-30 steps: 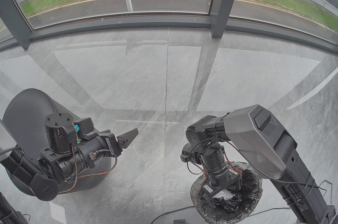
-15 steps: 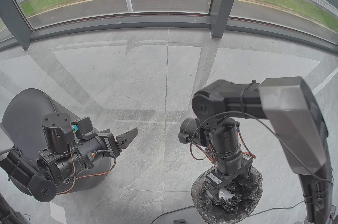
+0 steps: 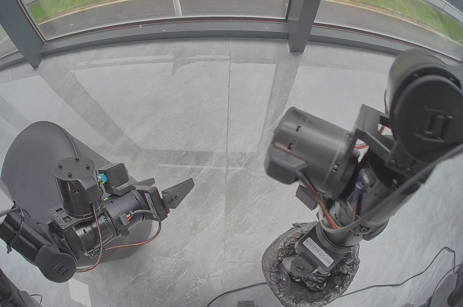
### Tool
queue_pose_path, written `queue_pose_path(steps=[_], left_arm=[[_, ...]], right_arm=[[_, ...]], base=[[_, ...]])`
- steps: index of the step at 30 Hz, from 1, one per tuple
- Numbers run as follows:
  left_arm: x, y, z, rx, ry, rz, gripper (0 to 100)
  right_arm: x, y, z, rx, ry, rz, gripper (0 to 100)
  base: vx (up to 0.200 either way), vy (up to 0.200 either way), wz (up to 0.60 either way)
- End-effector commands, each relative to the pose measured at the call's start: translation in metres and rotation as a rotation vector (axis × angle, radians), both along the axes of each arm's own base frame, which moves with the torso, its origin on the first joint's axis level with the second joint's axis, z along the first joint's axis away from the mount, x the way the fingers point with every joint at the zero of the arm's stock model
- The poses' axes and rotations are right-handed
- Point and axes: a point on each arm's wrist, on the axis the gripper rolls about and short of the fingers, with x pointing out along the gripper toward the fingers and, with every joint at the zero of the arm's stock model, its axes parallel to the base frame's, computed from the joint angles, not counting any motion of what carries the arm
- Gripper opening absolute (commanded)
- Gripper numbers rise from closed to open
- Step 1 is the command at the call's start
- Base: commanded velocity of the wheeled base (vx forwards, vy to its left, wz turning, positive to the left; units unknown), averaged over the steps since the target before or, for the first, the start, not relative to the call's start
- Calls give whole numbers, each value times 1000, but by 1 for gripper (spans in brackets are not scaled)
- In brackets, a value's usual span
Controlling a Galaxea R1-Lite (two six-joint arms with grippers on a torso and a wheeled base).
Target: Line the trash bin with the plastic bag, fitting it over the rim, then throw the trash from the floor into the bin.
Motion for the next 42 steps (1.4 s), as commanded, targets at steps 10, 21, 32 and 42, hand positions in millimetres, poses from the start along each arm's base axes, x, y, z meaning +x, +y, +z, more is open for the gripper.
queue_pose_path(steps=[10, 21, 32, 42], left_arm=[[-50, 8, -3, 211, -284, 303, 100], [-133, 71, 13, 362, -228, 443, 100], [-216, 134, -5, 534, -236, 895, 100], [-248, 138, -18, 484, -188, 1121, 100]], right_arm=[[-95, -206, -35, 741, -1089, -541, 100], [-153, -247, -37, 450, -1224, -614, 100], [-218, -260, -77, 312, -1352, -707, 100], [-203, -257, -108, 312, -1263, -742, 100]], base=[[0, 0, 0], [0, 0, 0], [0, 0, 0], [0, 0, 0]])
